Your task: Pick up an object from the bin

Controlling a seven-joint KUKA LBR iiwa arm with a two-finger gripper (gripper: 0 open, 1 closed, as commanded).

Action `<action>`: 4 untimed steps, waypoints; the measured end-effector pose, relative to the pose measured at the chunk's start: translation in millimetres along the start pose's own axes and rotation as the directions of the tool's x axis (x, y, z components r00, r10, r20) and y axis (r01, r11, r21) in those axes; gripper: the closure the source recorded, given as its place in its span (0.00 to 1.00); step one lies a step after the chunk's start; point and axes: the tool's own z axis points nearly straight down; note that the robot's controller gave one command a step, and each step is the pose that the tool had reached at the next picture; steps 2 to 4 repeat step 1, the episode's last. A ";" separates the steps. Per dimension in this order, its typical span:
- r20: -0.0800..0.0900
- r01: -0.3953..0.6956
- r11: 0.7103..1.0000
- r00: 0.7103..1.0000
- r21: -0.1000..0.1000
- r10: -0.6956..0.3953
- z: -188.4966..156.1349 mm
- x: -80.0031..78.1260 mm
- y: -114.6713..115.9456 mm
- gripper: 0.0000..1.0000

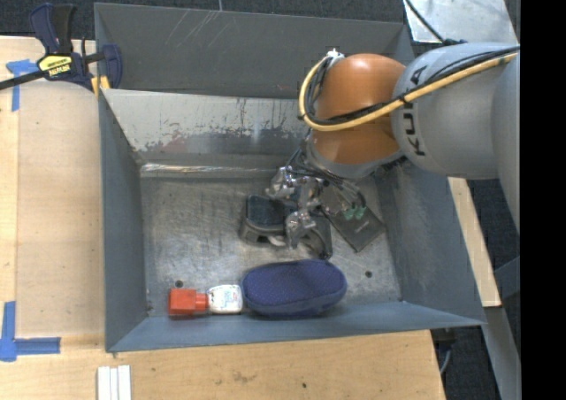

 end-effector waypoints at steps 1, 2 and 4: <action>0.025 -0.001 1.000 1.000 0.007 0.001 -101.0 0.0 2.9 1.00; 0.025 -0.001 1.000 1.000 0.007 0.001 -101.0 0.0 2.9 1.00; 0.025 -0.001 1.000 1.000 0.007 0.001 -101.0 0.0 2.9 1.00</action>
Offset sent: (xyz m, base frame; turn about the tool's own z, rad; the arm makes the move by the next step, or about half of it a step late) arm 0.0005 0.0039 0.0985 -0.0011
